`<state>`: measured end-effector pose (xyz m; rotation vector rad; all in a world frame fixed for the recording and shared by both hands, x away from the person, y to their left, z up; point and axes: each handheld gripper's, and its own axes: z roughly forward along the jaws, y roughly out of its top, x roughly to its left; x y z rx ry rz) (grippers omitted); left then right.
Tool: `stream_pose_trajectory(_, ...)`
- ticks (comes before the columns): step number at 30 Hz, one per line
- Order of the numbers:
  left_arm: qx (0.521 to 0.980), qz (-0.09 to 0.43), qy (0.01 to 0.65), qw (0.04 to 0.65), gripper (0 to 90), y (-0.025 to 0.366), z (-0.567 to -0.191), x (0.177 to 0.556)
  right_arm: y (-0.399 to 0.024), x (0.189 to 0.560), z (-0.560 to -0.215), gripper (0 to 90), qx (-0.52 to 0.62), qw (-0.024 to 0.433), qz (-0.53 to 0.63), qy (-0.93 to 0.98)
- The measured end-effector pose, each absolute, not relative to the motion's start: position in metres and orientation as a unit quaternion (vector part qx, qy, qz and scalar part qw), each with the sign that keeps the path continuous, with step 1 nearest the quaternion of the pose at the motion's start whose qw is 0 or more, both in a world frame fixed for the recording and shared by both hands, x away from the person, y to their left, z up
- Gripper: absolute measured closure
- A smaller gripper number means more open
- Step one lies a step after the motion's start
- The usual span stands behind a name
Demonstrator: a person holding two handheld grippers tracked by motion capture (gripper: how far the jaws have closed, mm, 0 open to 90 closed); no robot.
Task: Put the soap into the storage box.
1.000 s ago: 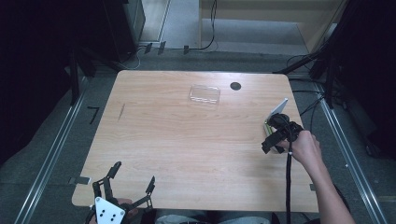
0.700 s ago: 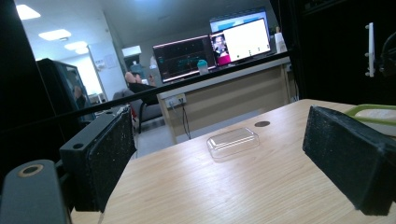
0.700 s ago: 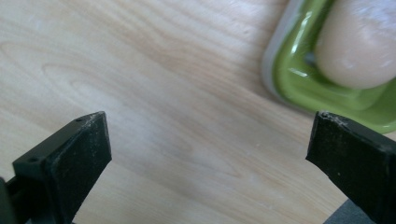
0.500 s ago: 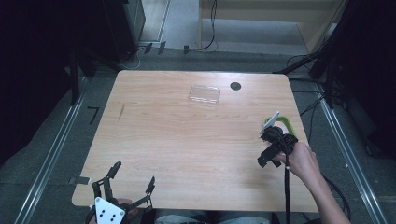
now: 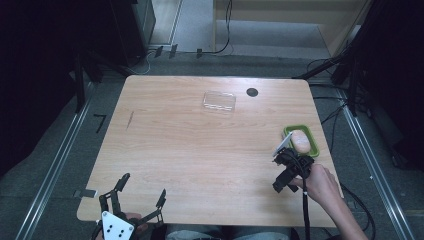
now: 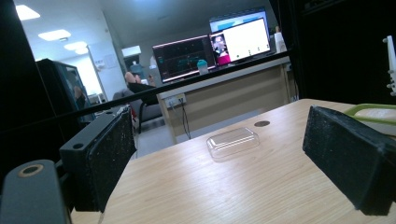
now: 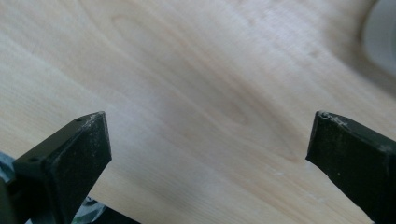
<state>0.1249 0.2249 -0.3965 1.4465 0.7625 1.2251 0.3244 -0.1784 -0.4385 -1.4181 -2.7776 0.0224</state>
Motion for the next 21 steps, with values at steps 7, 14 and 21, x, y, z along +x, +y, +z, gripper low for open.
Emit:
stream_pose_trajectory(7, 0.604, 0.511, 0.318, 0.522, 9.9, 0.225, -0.396, 0.125, -0.176, 0.309, -0.451, 0.0, -0.446, 0.009, 0.006, -0.895)
stream_pose_trajectory(14, 0.602, 0.511, 0.319, 0.525, 9.9, 0.225, -0.396, 0.125, -0.177, 0.294, -0.459, 0.0, -0.447, 0.014, 0.004, -0.894)
stream_pose_trajectory(21, 0.601, 0.512, 0.318, 0.524, 9.9, 0.225, -0.396, 0.126, -0.181, 0.284, -0.466, 0.0, -0.438, 0.007, 0.006, -0.899)
